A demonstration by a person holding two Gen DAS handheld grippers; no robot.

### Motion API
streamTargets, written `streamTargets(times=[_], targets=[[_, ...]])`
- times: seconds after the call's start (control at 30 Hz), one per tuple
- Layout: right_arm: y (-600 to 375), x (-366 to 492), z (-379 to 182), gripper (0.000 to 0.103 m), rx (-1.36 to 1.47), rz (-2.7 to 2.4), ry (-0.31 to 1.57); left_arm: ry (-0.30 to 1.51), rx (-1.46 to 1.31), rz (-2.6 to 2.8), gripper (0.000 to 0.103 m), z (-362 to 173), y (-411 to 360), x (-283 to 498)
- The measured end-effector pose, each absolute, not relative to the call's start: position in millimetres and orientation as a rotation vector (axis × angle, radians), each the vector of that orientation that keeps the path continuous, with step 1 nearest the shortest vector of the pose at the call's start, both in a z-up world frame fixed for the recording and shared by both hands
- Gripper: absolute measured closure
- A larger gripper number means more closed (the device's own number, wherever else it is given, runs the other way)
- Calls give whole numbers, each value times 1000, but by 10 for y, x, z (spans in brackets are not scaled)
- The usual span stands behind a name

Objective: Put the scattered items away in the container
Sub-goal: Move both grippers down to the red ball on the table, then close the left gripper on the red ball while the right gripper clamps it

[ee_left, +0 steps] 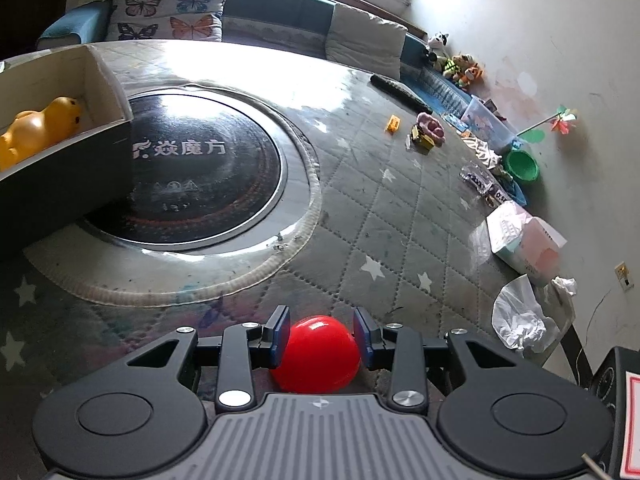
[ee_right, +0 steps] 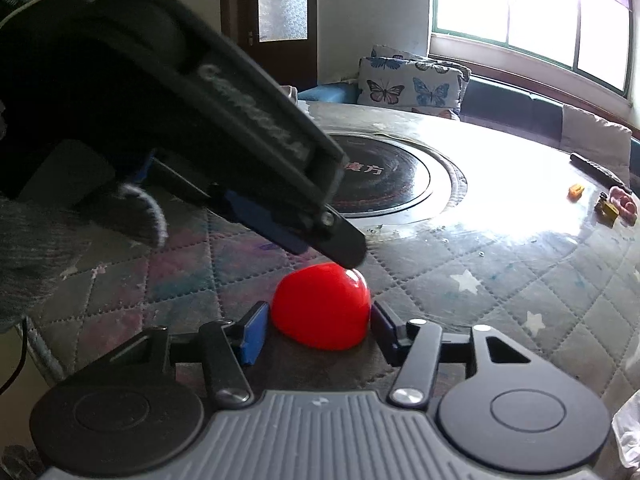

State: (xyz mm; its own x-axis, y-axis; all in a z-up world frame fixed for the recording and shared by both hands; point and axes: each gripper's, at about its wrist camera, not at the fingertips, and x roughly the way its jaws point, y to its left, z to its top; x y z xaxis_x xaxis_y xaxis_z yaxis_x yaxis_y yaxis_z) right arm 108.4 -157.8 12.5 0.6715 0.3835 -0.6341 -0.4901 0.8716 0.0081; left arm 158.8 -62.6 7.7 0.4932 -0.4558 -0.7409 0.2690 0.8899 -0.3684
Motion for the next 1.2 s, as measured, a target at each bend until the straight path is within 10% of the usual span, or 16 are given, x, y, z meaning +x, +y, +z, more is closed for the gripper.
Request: streamTargets(times=[1.2], targets=[[-1466,1188,148,48,-179,552,663,964,-62,-522,64,130,-577,1550]])
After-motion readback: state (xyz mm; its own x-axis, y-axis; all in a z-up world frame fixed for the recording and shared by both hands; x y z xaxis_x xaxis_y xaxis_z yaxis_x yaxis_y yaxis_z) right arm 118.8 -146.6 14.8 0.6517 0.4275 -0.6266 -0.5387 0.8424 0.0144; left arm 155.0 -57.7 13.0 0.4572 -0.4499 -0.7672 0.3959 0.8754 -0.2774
